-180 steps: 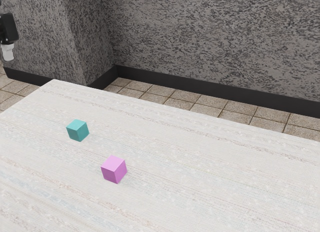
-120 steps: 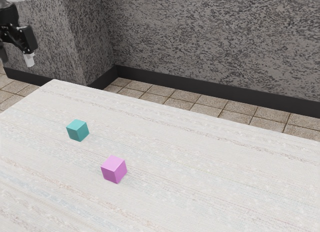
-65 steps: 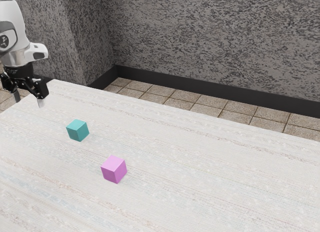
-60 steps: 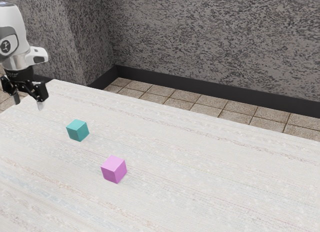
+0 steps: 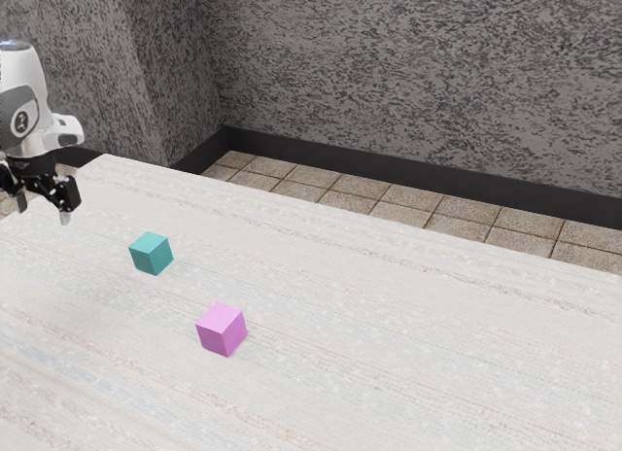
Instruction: Pick up the blue block with one arm, and put the blue block on the pink block with one arm
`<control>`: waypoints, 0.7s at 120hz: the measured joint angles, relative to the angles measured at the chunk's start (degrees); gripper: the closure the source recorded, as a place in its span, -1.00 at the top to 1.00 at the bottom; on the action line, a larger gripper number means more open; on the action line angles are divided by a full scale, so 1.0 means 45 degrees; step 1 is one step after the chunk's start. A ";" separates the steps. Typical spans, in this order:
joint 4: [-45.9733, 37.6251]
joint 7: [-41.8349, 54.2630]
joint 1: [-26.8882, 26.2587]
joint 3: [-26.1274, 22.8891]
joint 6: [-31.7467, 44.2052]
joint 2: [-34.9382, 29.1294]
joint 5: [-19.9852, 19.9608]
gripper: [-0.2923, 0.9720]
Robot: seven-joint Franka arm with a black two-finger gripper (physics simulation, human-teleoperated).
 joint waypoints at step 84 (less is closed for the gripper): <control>0.2921 0.2054 0.2122 -0.2883 0.1181 0.4796 -0.2154 0.54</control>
